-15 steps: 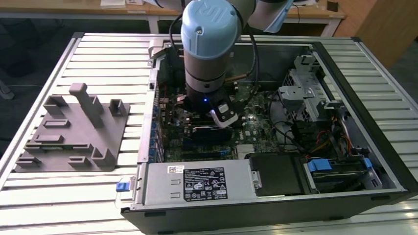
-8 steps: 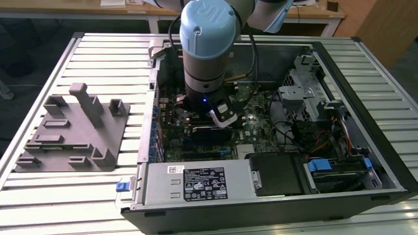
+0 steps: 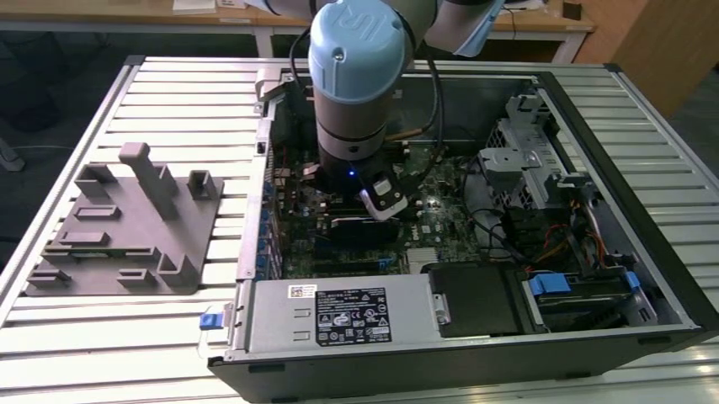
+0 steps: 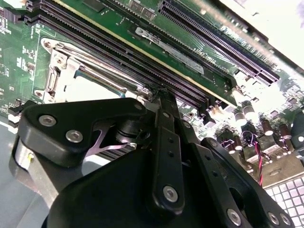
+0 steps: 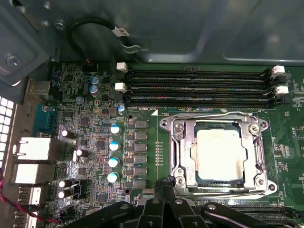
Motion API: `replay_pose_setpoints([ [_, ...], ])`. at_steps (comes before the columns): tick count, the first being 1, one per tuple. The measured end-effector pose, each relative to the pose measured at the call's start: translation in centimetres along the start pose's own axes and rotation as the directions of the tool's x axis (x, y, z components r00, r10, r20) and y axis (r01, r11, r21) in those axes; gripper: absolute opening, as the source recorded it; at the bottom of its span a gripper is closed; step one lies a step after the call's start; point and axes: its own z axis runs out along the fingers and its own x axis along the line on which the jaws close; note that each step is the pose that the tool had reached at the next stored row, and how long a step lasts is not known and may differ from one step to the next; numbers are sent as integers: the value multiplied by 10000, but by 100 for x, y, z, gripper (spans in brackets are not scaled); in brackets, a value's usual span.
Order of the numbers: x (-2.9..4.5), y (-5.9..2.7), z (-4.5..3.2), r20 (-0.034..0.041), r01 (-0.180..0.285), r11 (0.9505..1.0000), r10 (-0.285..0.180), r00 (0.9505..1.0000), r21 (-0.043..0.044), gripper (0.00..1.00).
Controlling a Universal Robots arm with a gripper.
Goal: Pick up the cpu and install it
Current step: 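Install the second cpu locking lever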
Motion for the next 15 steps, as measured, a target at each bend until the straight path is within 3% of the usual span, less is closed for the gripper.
replay_pose_setpoints([
  [8,-1,27,-100,0,0,10000,0,10000,1,11],
  [15,-3,67,-245,0,1,10000,-1,10000,2,11],
])
